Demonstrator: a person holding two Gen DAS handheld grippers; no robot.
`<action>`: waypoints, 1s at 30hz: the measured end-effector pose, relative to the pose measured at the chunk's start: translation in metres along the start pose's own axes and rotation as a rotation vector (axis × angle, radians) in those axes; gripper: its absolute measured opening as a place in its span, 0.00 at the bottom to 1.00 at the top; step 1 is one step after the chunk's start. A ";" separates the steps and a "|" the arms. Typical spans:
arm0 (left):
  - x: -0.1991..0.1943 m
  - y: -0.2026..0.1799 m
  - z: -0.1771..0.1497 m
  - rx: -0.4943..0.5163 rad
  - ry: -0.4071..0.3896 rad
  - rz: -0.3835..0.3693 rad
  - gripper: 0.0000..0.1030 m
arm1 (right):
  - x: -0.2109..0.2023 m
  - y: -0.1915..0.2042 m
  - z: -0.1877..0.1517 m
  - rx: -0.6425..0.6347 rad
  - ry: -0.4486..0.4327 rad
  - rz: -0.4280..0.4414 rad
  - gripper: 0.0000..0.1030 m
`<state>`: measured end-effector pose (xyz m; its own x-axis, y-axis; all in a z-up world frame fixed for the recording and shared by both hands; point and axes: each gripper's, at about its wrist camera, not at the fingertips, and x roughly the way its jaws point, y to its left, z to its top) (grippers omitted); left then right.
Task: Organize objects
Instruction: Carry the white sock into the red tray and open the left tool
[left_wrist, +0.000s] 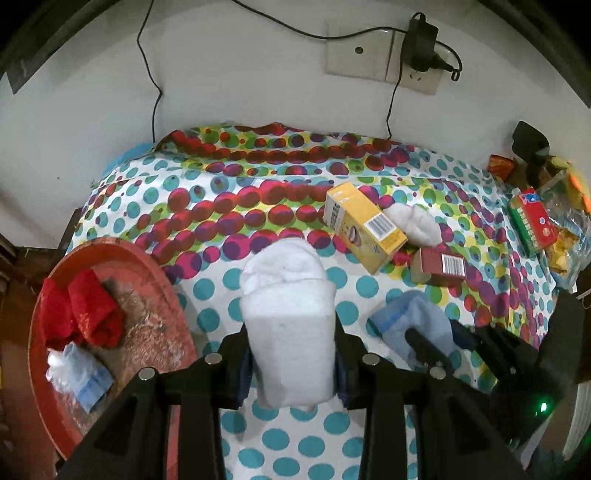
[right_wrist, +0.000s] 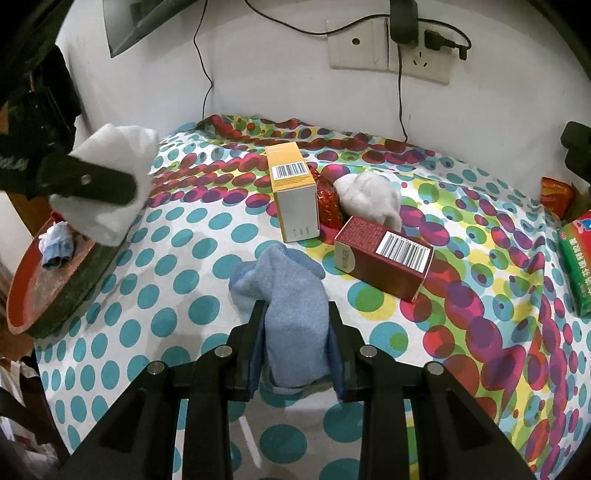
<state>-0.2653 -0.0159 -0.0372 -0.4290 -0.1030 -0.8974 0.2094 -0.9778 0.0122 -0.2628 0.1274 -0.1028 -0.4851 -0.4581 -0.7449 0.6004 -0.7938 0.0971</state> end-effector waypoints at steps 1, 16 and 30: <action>-0.002 0.001 -0.002 0.000 -0.002 0.004 0.34 | 0.000 -0.001 0.000 -0.001 0.000 -0.001 0.27; -0.028 0.029 -0.027 -0.040 -0.010 0.045 0.34 | 0.000 0.000 0.000 -0.001 0.001 -0.004 0.27; -0.032 0.078 -0.051 -0.112 0.008 0.089 0.34 | 0.001 0.000 0.000 -0.008 0.002 -0.009 0.28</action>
<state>-0.1908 -0.0798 -0.0301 -0.3975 -0.1866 -0.8984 0.3433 -0.9382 0.0429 -0.2629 0.1269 -0.1036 -0.4891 -0.4504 -0.7469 0.6011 -0.7946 0.0856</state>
